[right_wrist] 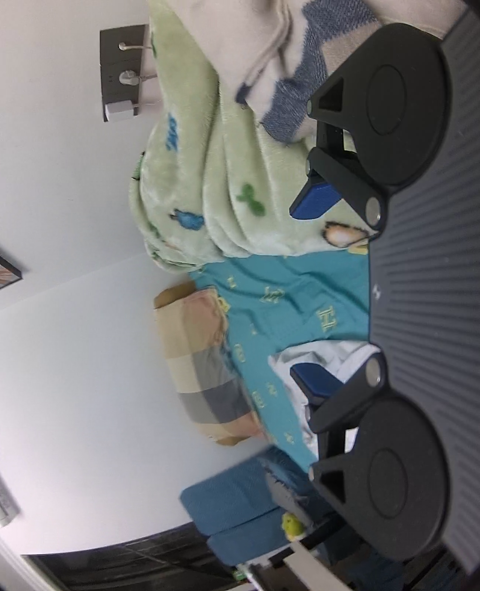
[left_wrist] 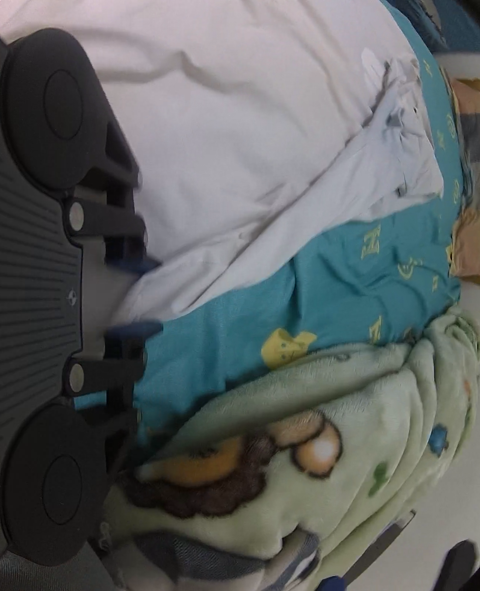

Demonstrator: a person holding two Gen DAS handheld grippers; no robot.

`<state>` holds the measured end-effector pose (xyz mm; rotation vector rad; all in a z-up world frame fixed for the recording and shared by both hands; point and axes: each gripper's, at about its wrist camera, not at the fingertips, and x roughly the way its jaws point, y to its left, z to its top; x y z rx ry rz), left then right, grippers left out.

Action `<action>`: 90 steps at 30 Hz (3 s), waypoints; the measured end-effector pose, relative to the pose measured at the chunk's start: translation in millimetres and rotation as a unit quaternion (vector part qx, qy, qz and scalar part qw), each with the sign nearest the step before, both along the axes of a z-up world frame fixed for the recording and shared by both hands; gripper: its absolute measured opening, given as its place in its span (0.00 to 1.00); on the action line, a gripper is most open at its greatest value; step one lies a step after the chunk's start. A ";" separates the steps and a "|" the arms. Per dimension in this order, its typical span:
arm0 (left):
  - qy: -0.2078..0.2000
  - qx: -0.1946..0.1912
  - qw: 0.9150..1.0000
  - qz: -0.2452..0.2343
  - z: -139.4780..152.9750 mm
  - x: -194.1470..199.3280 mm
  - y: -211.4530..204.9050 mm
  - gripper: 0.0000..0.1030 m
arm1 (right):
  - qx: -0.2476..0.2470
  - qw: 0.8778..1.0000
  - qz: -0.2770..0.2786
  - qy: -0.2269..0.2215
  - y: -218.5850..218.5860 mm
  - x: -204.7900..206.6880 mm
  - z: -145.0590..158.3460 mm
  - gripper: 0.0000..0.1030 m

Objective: Fold clothes

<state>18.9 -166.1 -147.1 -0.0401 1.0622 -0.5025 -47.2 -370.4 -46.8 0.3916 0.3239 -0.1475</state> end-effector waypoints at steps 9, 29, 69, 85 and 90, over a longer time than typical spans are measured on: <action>0.065 -0.142 0.987 0.049 47.9 10.1 117.4 0.03 | 0.005 0.999 0.036 0.022 7.7 9.2 -4.6 0.84; 0.040 -0.125 0.987 0.095 49.4 9.3 149.2 0.68 | 0.003 0.980 0.161 0.120 45.5 37.2 -20.1 0.84; 0.046 -0.085 0.991 0.095 96.1 -8.4 233.1 0.55 | -0.059 0.871 0.402 0.277 167.2 30.9 -55.9 0.32; 0.062 -0.162 0.957 0.233 -6.9 226.9 151.6 0.53 | -0.093 0.830 0.472 0.282 189.9 43.0 -81.5 0.10; 0.052 -0.148 0.960 0.231 -24.9 261.7 129.7 0.47 | -0.083 0.822 0.488 0.283 188.5 48.4 -87.2 0.10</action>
